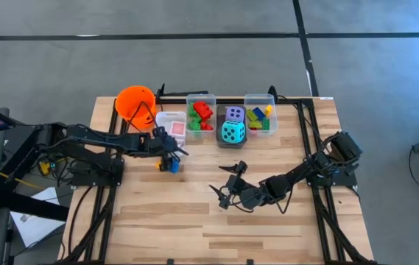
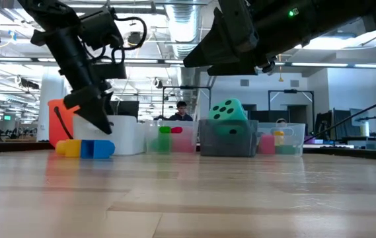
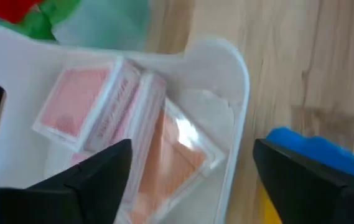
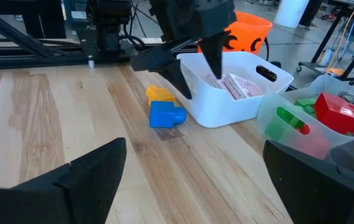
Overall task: Pick & Place Toys
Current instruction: Adjust the white bin on the table
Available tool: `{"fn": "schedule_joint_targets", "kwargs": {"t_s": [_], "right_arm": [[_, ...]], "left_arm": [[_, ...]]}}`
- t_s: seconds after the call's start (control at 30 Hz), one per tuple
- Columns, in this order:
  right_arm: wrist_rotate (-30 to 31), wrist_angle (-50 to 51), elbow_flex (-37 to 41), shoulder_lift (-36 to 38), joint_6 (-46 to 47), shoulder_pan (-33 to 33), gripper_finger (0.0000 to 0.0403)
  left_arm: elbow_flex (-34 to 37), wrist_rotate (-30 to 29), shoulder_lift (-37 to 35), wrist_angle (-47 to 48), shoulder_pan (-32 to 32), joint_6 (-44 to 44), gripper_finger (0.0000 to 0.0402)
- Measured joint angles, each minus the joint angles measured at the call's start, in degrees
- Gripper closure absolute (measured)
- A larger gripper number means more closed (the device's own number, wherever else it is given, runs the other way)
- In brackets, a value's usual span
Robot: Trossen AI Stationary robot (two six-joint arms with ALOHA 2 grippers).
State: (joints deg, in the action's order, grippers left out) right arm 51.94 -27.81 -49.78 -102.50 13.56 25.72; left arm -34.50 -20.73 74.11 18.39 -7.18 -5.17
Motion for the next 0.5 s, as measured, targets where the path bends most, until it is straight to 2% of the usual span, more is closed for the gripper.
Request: {"fn": "schedule_joint_targets", "kwargs": {"t_s": [0.2, 0.5], "right_arm": [[0.0, 0.0, 0.0, 0.0, 0.0, 0.0, 0.003], [0.0, 0.0, 0.0, 0.0, 0.2, 0.0, 0.003]], "left_arm": [[0.0, -0.2, 0.0, 1.7, 0.0, -2.1, 0.0168], [0.0, -3.8, 0.0, 0.6, -0.9, -2.2, 0.0381]]}}
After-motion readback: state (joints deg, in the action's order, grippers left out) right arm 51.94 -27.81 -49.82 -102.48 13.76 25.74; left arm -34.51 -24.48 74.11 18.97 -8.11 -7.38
